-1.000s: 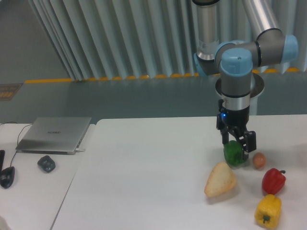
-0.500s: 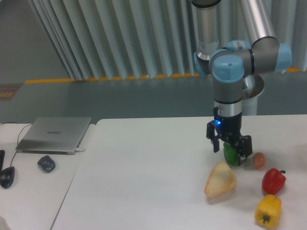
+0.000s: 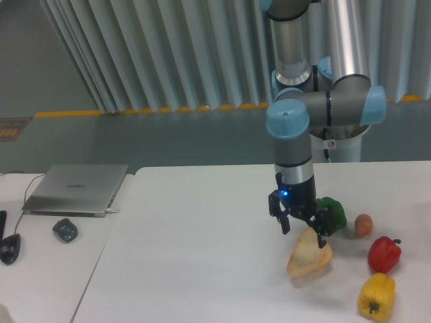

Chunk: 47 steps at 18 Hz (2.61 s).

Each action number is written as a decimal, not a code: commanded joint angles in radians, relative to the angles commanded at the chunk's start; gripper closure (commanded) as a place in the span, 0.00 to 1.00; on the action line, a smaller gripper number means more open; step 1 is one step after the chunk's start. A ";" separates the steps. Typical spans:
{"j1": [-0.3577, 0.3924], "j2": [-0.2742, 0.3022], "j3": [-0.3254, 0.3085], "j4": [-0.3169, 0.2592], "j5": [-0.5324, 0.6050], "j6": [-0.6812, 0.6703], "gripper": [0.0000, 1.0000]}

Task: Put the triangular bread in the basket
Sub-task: 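Move the open gripper from the green pepper over the triangular bread, then lower the gripper onto the bread wedge and close on it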

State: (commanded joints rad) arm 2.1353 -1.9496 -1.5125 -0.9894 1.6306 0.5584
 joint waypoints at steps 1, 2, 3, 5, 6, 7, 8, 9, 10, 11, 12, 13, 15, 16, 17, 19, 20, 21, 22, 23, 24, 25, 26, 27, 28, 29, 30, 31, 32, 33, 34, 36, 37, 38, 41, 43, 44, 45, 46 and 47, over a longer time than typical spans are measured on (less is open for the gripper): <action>0.000 -0.014 0.005 0.000 0.000 0.006 0.00; 0.000 -0.028 0.006 0.002 0.000 0.008 0.00; 0.000 -0.041 0.011 0.000 -0.003 0.015 0.00; 0.003 -0.064 0.025 0.000 -0.027 0.023 0.00; 0.000 -0.075 0.025 0.000 -0.031 0.023 0.00; -0.006 -0.081 0.025 0.000 -0.031 0.023 0.00; -0.014 -0.086 0.025 0.000 -0.025 0.025 0.00; -0.014 -0.089 0.025 -0.002 -0.023 0.025 0.00; -0.015 -0.089 0.025 -0.002 -0.022 0.025 0.00; -0.014 -0.089 0.023 -0.002 -0.021 0.025 0.00; -0.014 -0.091 0.022 -0.002 -0.021 0.025 0.00; -0.014 -0.092 0.020 -0.002 -0.021 0.026 0.00; -0.014 -0.098 0.015 -0.002 -0.020 0.032 0.00; -0.014 -0.101 0.014 -0.002 -0.015 0.032 0.00; -0.015 -0.110 0.014 -0.002 0.000 0.032 0.00; -0.015 -0.129 0.017 -0.002 0.024 0.032 0.00; -0.015 -0.130 0.017 -0.002 0.023 0.034 0.00; -0.015 -0.132 0.017 -0.002 0.023 0.034 0.00; -0.015 -0.132 0.018 -0.002 0.025 0.034 0.00; -0.015 -0.135 0.018 0.000 0.025 0.034 0.00; -0.015 -0.138 0.018 0.000 0.025 0.034 0.00; -0.015 -0.140 0.017 0.000 0.025 0.034 0.00; -0.015 -0.140 0.017 -0.002 0.025 0.032 0.00; -0.015 -0.140 0.014 -0.002 0.026 0.032 0.00; -0.017 -0.143 0.014 -0.002 0.026 0.029 0.00; -0.023 -0.147 0.014 -0.002 0.026 0.029 0.00; -0.026 -0.150 0.012 -0.002 0.029 0.029 0.00; -0.026 -0.153 0.012 -0.003 0.029 0.029 0.00; -0.026 -0.153 0.012 -0.003 0.028 0.029 0.00; -0.026 -0.153 0.012 -0.005 0.028 0.029 0.11; -0.026 -0.153 0.012 -0.005 0.028 0.029 0.20; -0.026 -0.149 0.012 -0.009 0.026 0.029 0.64; -0.026 -0.144 0.012 -0.012 0.025 0.029 0.79; -0.026 -0.143 0.012 -0.014 0.021 0.029 0.86; -0.025 -0.141 0.012 -0.032 0.015 0.020 1.00; -0.026 -0.140 0.014 -0.040 0.014 0.018 1.00; -0.025 -0.138 0.018 -0.040 0.014 0.017 1.00; -0.023 -0.135 0.023 -0.043 0.009 0.015 1.00; -0.020 -0.127 0.023 -0.044 -0.008 0.015 1.00; -0.018 -0.124 0.023 -0.046 -0.023 0.017 1.00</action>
State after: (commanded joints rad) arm 2.1169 -2.0740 -1.4895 -1.0354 1.6078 0.5752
